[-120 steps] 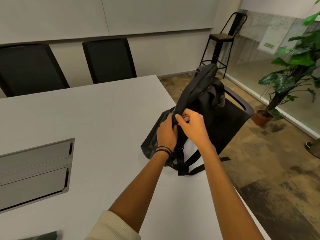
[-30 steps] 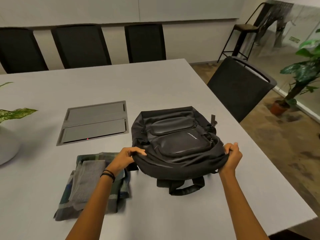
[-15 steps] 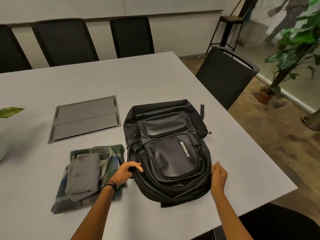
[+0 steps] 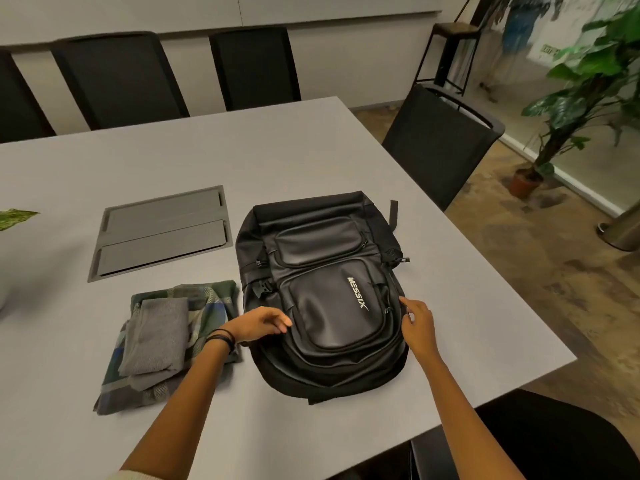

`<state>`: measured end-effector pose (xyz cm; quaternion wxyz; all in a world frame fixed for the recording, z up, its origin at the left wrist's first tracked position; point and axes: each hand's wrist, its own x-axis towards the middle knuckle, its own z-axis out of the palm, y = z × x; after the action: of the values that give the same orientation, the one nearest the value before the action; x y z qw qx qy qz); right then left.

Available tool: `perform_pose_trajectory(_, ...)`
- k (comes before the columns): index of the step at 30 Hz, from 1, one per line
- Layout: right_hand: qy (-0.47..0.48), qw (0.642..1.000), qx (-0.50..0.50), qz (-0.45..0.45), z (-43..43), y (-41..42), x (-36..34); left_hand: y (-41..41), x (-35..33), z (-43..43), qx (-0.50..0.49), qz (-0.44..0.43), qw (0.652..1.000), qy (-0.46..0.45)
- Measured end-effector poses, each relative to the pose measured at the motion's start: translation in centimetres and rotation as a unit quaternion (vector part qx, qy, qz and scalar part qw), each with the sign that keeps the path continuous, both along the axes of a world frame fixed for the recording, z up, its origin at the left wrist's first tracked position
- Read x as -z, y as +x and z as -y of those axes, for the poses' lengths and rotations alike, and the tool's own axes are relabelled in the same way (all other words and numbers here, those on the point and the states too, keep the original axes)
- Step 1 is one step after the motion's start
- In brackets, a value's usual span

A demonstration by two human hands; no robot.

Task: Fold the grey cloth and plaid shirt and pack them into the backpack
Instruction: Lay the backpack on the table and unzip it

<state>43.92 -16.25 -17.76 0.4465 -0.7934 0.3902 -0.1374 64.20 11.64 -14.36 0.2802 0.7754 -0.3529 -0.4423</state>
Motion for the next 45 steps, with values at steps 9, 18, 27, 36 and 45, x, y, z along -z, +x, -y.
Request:
perform_pose_trajectory(9,0.154,0.988,0.006,0.003,2.7,2.5,-1.9,-4.8,-0.6,8.6,0.015,0.029,0.998,-0.052)
perform_pose_trajectory(18,0.116,0.992,-0.046,0.029,2.6,1.4,-2.3,-9.9,-1.5,17.3,0.043,0.189,0.981,0.011)
perform_pose_trajectory(27,0.091,0.985,-0.147,0.011,4.3,0.8,-2.4,-11.9,-1.0,21.6,-0.061,0.284,0.955,0.062)
perform_pose_trajectory(36,0.106,0.987,-0.118,0.006,5.8,2.1,-0.9,-9.7,-0.3,20.2,-0.09,0.115,0.988,0.044)
perform_pose_trajectory(45,0.009,0.989,-0.144,-0.036,5.2,4.8,-0.5,-9.5,-1.1,19.4,-0.101,0.07,0.992,0.016)
